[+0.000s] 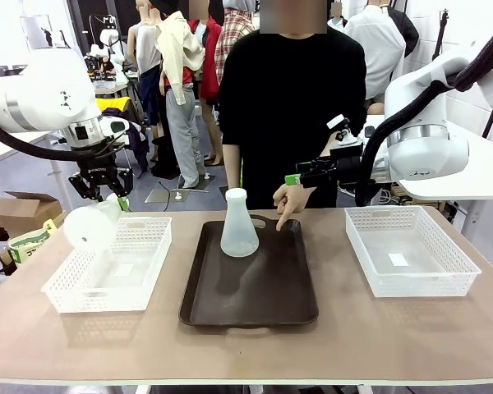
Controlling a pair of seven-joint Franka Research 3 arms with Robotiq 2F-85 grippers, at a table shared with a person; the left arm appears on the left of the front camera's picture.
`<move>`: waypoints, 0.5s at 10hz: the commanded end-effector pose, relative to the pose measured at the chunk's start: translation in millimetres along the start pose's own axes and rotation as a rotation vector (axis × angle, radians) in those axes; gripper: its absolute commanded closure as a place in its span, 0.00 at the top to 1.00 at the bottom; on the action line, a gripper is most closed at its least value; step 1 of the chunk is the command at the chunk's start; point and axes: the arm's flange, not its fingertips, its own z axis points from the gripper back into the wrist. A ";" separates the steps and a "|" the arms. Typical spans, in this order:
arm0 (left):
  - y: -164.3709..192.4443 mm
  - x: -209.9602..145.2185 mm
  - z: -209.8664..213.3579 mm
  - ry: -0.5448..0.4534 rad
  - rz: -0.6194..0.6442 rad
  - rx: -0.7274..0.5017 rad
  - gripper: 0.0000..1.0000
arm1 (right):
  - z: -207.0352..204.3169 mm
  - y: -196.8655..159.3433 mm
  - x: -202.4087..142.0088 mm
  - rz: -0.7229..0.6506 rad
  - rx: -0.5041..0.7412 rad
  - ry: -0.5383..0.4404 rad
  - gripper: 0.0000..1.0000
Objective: Prepare the laboratory tools.
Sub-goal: Place the picked Big flask upright in the Handle tray as directed by the person.
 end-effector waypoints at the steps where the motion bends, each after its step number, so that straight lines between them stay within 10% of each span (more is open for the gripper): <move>1: 0.6 1.3 3.0 -0.008 0.001 -0.001 0.00 | -0.4 -0.7 0.6 -0.006 0.006 0.010 1.00; 5: -2.4 -17.8 35.8 -0.144 -0.225 -0.329 0.00 | -0.4 -0.7 0.6 -0.006 0.006 0.010 1.00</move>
